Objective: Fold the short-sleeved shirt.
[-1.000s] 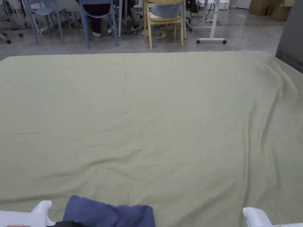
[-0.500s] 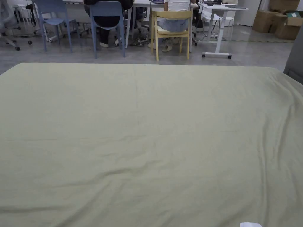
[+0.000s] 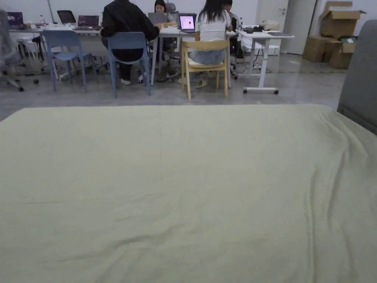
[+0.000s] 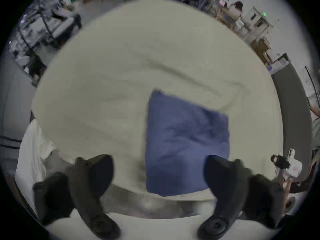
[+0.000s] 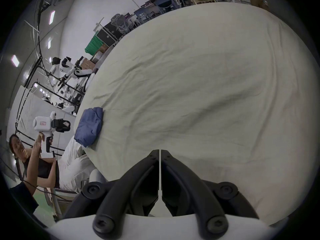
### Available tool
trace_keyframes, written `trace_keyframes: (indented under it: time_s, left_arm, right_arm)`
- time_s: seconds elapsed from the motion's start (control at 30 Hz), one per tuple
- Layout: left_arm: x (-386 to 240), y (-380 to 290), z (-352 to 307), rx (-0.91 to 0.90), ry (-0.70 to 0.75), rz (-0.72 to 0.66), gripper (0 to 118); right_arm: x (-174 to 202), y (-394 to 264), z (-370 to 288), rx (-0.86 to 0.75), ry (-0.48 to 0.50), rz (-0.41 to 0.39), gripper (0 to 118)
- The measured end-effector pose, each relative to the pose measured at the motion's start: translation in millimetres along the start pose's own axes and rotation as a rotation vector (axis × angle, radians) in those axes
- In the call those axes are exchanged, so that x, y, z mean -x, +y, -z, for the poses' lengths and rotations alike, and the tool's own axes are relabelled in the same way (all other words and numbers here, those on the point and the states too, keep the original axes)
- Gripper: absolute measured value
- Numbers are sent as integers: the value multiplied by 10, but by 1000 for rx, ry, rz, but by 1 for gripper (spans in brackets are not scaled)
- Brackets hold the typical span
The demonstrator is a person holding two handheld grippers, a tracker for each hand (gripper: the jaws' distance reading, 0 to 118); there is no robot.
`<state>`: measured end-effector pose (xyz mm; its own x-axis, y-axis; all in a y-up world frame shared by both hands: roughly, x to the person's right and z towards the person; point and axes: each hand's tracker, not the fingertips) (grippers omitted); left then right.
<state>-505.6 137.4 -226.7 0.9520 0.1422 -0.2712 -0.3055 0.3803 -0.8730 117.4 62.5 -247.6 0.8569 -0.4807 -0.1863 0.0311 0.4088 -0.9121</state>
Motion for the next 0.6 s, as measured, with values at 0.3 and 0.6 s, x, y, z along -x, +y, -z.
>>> trace_keyframes:
  time_s: [0.3,0.6]
  left_arm:
    - [-1299,-258,-359,-284,-88,129,0]
    - [-2724,-509,-606,-469,-348,182,0]
  right_arm:
    - [169,59,-466,-165,-167,-111,4]
    - [187,283,-1190,-402,-376,-85,4]
